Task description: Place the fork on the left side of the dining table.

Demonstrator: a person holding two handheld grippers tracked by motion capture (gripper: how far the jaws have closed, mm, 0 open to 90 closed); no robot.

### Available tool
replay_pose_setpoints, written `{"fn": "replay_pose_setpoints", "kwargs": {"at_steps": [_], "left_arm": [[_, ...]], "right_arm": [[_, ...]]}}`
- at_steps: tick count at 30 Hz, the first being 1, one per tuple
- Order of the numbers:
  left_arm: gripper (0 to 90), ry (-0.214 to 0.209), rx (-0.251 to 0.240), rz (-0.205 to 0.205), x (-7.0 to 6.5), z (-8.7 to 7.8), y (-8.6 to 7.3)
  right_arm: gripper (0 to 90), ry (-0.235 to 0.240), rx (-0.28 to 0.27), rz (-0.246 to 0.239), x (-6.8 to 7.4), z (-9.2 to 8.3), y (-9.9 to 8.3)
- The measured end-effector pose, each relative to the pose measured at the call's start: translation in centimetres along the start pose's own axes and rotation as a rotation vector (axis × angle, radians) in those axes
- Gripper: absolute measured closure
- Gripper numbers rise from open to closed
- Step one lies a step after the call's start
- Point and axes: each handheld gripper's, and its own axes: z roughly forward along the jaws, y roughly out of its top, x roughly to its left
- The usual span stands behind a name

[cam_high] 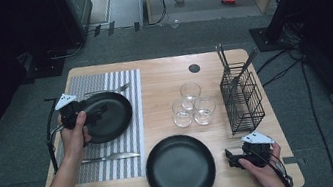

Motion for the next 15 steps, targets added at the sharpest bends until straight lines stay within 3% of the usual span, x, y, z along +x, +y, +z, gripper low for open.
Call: {"fn": "replay_pose_setpoints", "kwargs": {"at_steps": [6, 11, 15], "left_arm": [[1.1, -0.004, -0.008, 0.0, -0.3, -0.9, -0.8], [1.1, -0.004, -0.004, 0.014, -0.6, -1.6, -1.5], [1.1, -0.011, 0.0, 0.019, -0.8, -2.1, -2.0]], "right_arm": [[0.0, -0.006, -0.017, 0.012, -0.3, -0.5, -0.2], [0.0, 0.023, -0.042, 0.039, -0.4, -1.5, -0.2], [0.0, 0.031, -0.059, 0.031, -0.2, -2.2, 0.1]]}}
